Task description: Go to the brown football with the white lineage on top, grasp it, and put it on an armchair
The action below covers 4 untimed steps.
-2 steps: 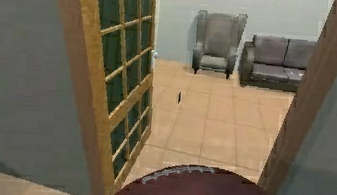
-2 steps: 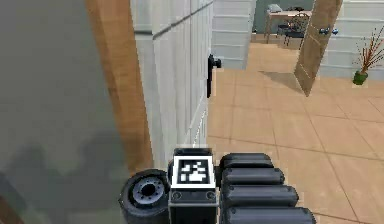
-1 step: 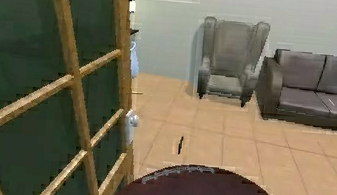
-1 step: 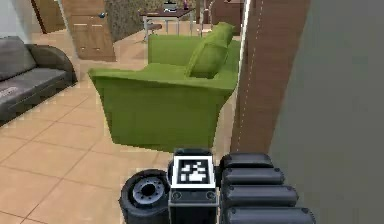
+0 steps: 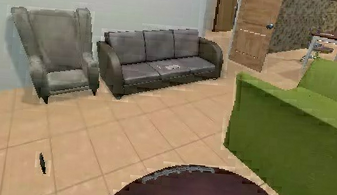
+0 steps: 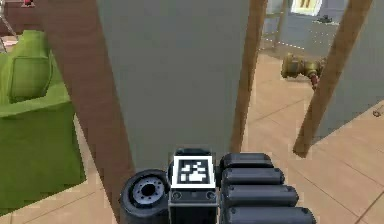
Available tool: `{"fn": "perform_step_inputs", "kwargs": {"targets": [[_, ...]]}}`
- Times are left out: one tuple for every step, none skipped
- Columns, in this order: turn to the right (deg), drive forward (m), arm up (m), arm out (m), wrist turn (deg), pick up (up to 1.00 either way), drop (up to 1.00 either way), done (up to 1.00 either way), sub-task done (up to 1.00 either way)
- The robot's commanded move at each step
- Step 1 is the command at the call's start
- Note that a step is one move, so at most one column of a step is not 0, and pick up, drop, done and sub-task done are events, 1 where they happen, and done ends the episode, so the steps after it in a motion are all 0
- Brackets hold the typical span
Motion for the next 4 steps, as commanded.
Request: {"fn": "perform_step_inputs", "kwargs": {"targets": [[0.0, 1.00, 0.00, 0.00, 0.0, 0.00, 0.00, 0.00, 0.00], [3.0, 0.00, 0.00, 0.00, 0.0, 0.00, 0.00, 0.00, 0.00], [0.0, 0.55, 0.00, 0.00, 0.0, 0.00, 0.00, 0.00, 0.00], [9.0, 0.00, 0.00, 0.00, 0.0, 0.00, 0.00, 0.00, 0.00]]}}
